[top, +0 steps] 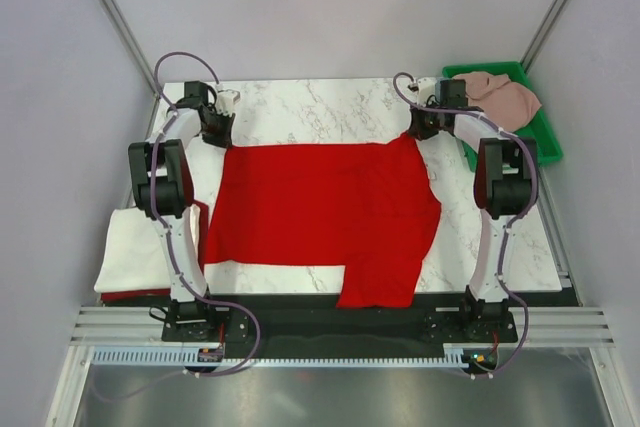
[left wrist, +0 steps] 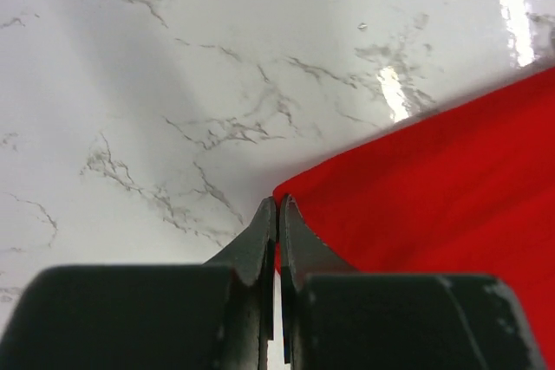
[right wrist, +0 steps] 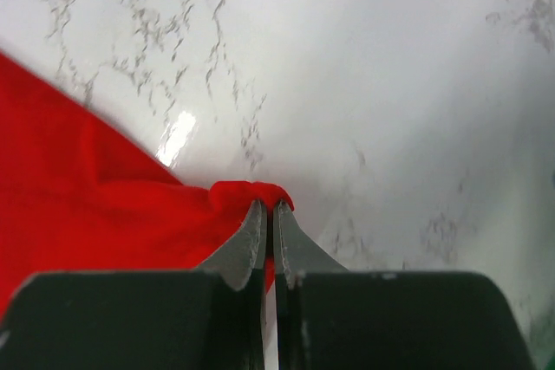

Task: Fold and stack the t-shirts
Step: Fold the tshirt

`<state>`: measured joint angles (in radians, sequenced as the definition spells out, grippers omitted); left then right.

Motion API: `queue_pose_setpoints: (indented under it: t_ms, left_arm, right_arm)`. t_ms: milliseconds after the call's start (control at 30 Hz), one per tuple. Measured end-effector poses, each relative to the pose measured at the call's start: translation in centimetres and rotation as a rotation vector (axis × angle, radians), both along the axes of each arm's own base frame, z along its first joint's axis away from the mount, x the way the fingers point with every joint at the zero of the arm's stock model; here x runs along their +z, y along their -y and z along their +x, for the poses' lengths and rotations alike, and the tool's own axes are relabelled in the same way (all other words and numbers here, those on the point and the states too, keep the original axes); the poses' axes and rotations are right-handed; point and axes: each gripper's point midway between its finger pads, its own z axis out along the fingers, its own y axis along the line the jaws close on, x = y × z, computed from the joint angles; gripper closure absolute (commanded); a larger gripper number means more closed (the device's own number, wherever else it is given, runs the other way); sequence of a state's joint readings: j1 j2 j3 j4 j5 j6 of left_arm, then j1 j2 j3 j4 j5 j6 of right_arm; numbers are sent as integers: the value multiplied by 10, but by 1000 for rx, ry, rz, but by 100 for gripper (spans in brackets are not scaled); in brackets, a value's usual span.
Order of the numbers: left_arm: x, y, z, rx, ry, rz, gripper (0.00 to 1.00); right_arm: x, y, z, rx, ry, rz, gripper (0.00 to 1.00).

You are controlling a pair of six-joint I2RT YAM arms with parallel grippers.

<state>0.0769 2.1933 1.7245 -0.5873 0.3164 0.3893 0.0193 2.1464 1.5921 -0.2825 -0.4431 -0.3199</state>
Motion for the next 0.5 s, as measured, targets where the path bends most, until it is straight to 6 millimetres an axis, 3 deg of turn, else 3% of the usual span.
queue_pose_setpoints:
  t_ms: [100, 233, 333, 500]
  left_arm:
    - [-13, -6, 8, 30, -12, 24, 93]
    - [-6, -13, 29, 66, 38, 67, 86]
    - [-1, -15, 40, 82, 68, 96, 74]
    - [12, -19, 55, 124, 126, 146, 55]
  right_arm:
    - [-16, -9, 19, -1, -4, -9, 100]
    - [-25, -21, 35, 1, 8, -24, 97]
    - [-17, -29, 45, -8, 34, -21, 83]
    - [1, -29, 58, -47, 86, -37, 71]
